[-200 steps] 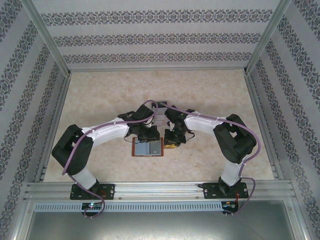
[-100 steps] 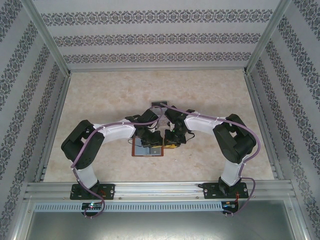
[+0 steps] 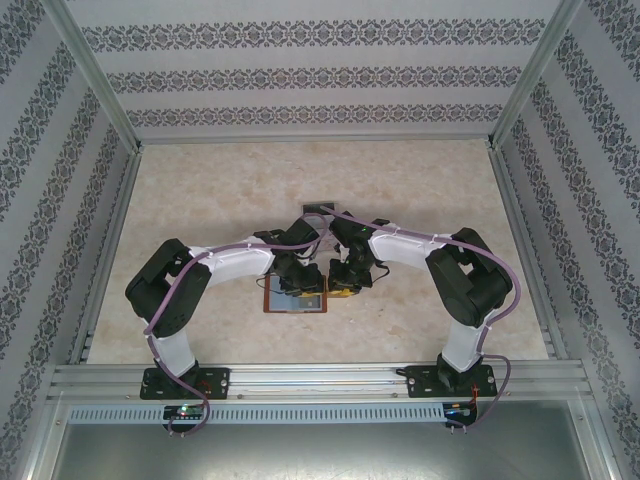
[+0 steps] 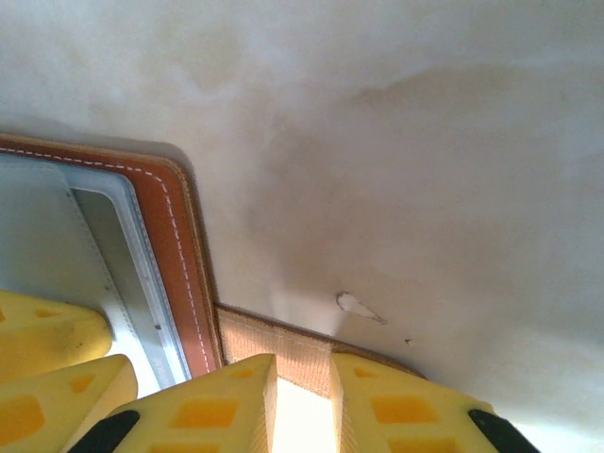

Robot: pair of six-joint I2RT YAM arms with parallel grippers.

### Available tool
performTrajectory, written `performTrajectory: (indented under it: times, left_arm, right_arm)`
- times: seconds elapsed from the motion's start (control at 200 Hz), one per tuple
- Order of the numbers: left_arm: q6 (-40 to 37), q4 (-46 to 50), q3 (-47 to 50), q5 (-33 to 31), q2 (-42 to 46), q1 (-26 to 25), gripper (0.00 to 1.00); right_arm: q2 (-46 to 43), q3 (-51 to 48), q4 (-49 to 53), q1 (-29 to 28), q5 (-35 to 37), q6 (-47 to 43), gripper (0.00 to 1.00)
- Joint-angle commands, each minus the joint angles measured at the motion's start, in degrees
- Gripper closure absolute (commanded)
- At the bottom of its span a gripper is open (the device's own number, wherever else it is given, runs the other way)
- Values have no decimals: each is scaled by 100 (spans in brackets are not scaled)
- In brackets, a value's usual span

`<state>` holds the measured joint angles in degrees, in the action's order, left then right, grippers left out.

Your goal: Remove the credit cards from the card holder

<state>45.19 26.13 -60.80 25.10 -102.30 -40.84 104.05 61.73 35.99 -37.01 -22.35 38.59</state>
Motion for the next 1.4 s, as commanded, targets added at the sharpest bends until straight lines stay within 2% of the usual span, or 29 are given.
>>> performTrajectory:
  times: [0.0,0.635,0.994,1.139,1.394]
  left_arm:
    - [-204,616,-145,-353,-35,-91,75]
    - [-560,2203,-829,-1647,52,-170,64]
    - [-614,2380,-846,-1761,100,-170,60]
    - [-630,2437,-869,-1867,244,-170,65]
    - [-587,2239,-831,-1721,452,-170,87]
  right_arm:
    - [98,-34,62,-34,82,-95,76]
    - [99,-31,56,-36,57,-114,76]
    - [107,-47,22,-37,40,-121,76]
    - [110,-34,22,-40,34,-123,76]
    - [132,-1,30,-36,34,-137,76]
